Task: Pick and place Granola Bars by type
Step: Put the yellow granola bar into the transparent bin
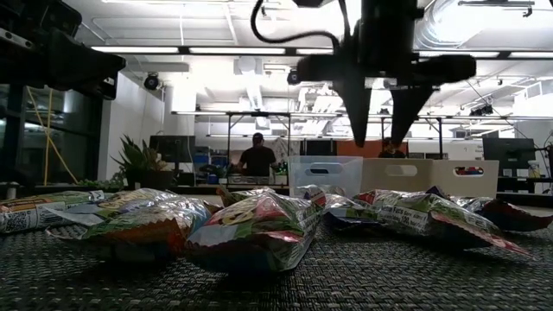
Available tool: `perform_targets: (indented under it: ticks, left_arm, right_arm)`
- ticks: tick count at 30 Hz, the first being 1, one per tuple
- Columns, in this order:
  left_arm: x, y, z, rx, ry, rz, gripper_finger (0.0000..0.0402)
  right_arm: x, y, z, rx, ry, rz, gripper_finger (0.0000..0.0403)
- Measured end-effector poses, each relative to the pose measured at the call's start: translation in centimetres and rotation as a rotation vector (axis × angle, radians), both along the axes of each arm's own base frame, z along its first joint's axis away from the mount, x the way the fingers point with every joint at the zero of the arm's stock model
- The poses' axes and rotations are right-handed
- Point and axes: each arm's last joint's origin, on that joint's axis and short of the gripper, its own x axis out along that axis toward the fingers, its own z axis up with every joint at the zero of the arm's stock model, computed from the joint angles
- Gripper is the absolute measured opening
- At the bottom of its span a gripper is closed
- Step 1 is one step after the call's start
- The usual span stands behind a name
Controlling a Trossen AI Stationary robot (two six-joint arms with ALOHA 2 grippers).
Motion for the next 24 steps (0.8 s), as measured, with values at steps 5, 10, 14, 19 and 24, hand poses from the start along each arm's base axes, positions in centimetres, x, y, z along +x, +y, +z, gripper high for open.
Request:
perform_targets:
  ticks: [5,10,14,19,24]
  left_arm:
    - [0.0,0.0,0.0,0.0,0.0,0.0,0.0001]
    - [0.0,0.0,0.0,0.0,0.0,0.0,0.0001]
    - [0.0,0.0,0.0,0.0,0.0,0.0,0.0001]
    - [0.0,0.0,0.0,0.0,0.0,0.0,0.0001]
    - [0.0,0.0,0.0,0.0,0.0,0.0,0.0001]
  right_arm:
    - [-0.8,-0.5,-2.6,0.062,0.027,-0.046,0.0193]
    - [-1.1,-1.0,-3.8,0.095,0.018,-0.081,0.0193]
    - [-1.1,-1.6,-4.4,0.122,-0.002,-0.098,0.0193]
    - [-1.4,-2.5,-5.5,0.18,0.001,-0.112,0.0193]
    - [-2.0,-3.2,-5.7,0.197,-0.098,-0.121,0.0193]
